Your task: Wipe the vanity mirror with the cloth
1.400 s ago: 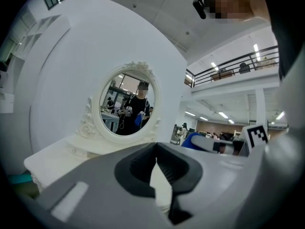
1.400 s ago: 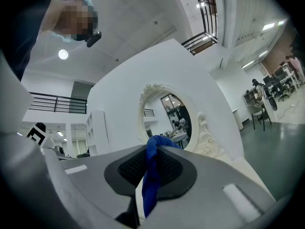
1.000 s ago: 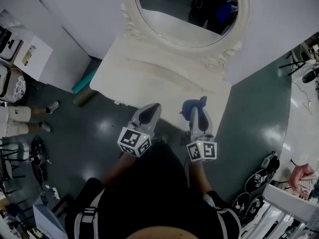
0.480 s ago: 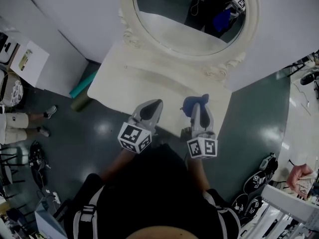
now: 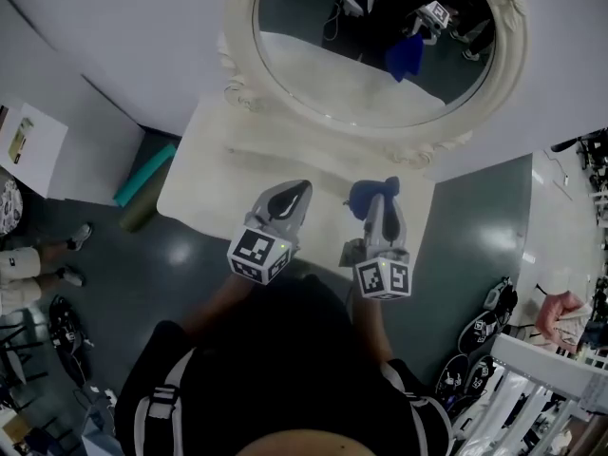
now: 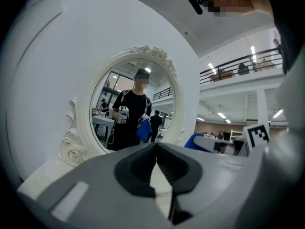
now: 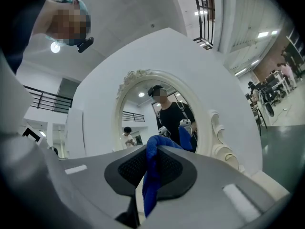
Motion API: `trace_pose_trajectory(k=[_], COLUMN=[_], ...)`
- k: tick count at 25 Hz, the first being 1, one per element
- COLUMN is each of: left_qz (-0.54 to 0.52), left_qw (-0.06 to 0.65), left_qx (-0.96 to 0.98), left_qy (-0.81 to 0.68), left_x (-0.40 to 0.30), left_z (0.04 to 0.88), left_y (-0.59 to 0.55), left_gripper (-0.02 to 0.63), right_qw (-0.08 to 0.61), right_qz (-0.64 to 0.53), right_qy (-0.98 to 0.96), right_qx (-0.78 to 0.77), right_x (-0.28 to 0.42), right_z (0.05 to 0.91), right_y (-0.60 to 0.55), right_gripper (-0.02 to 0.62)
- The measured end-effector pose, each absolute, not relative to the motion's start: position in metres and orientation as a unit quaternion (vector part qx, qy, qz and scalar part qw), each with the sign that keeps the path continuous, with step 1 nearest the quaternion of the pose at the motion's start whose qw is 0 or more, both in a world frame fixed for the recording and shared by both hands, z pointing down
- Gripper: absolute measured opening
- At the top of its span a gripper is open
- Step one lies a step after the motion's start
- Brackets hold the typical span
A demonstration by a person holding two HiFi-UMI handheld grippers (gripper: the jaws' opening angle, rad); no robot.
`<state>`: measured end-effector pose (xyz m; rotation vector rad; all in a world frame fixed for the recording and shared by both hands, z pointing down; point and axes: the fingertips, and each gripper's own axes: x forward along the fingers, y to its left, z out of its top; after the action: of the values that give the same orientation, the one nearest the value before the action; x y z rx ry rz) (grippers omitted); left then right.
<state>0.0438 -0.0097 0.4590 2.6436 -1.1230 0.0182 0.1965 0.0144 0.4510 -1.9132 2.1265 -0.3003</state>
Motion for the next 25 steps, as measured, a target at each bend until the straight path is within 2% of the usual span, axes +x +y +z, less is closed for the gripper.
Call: trace_pose_trajectory(k=[12,25], left_qz=[0.003,0.001], left_qw=[0.156,0.151], left_qx=[0.92,0.92], left_qy=[-0.359,-0.361], left_x=[0.049,0.081], left_z=[0.468,0.466], left_y=[-0.076,-0.125], left_gripper=[0.006,0.006], right_qw=[0.126,0.136], right_qz=[-0.105,-0.062], right_qy=[0.713,0.682], right_qx=[-0.682,-0.715], right_x=[0.203,0.28], right_z=[0.463,0.448], right_y=[-0.046,-0.106], right_gripper=[0.036,0.037])
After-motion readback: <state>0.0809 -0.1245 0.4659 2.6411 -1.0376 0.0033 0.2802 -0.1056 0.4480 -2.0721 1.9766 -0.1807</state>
